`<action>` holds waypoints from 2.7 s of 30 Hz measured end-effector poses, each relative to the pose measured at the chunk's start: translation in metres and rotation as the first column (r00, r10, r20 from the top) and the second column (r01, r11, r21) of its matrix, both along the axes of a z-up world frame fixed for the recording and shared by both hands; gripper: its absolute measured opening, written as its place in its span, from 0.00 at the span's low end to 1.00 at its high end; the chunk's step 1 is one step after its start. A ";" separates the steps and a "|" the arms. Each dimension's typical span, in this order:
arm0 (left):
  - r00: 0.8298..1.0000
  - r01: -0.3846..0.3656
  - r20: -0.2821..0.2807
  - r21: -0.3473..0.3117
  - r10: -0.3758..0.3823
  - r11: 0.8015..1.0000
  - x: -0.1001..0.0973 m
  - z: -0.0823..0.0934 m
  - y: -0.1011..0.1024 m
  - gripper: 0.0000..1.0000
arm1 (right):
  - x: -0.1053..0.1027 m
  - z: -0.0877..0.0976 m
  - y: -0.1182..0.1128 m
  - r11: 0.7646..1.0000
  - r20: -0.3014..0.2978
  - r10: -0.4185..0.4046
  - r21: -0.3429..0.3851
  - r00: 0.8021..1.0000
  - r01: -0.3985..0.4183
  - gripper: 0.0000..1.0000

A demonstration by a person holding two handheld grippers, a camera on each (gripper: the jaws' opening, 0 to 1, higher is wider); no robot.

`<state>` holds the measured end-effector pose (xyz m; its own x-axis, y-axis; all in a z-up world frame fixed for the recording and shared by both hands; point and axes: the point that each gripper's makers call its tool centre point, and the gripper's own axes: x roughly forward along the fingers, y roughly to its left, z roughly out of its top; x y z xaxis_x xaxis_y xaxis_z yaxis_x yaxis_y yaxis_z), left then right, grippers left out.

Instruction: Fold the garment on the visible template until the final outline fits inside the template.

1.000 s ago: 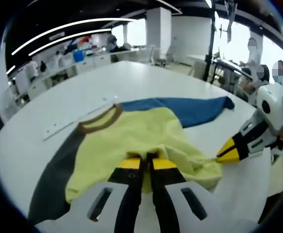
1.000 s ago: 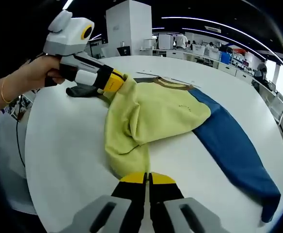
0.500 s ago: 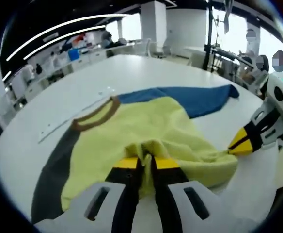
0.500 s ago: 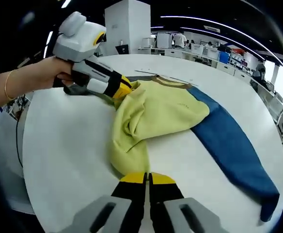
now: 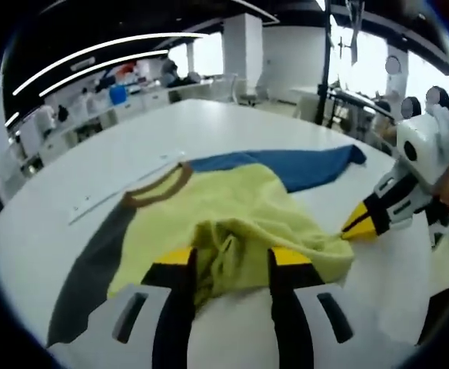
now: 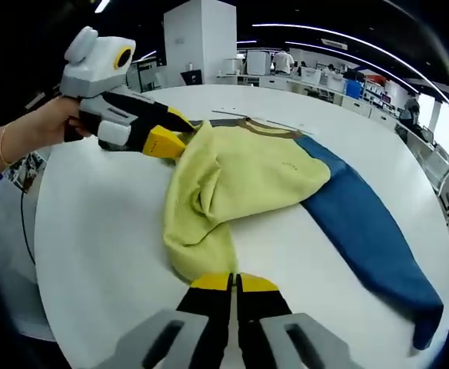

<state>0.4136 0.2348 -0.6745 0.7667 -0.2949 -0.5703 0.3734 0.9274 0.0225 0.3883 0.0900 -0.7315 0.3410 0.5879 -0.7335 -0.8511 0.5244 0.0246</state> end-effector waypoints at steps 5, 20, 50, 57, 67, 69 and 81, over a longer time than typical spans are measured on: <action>1.000 -0.012 0.029 -0.007 0.012 1.000 -0.013 0.009 0.007 0.35 | 0.000 0.000 0.000 1.000 0.002 0.000 -0.002 1.000 0.000 0.00; 1.000 -0.030 -0.005 -0.009 0.030 1.000 -0.018 -0.018 0.020 0.17 | 0.002 0.000 -0.001 1.000 -0.007 -0.015 0.004 1.000 0.015 0.00; 1.000 -0.020 0.016 -0.060 0.021 0.998 -0.060 -0.003 -0.014 0.00 | -0.012 0.021 -0.027 0.998 0.010 -0.063 0.032 0.998 0.063 0.00; 0.999 -0.044 0.021 -0.098 0.046 0.994 -0.075 0.012 -0.019 0.00 | -0.018 0.032 -0.034 0.994 0.021 -0.097 0.053 0.995 0.096 0.00; 0.995 -0.083 0.039 -0.114 0.088 0.990 -0.091 0.031 -0.015 0.00 | -0.024 0.054 -0.043 0.988 0.047 -0.129 0.089 0.991 0.124 0.00; 0.994 -0.093 0.048 -0.124 0.100 0.988 -0.092 0.036 -0.013 0.00 | -0.024 0.061 -0.044 0.987 0.053 -0.136 0.098 0.989 0.130 0.00; 0.982 -0.132 0.120 -0.134 0.148 0.982 -0.086 0.070 0.005 0.00 | -0.016 0.109 -0.028 0.979 0.142 -0.131 0.174 0.981 0.106 0.00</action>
<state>0.3278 0.2393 -0.6041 0.8702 -0.2421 -0.4290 0.2411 0.9688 -0.0576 0.3724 0.0622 -0.6226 0.5154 0.6450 -0.5642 -0.7835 0.6214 -0.0054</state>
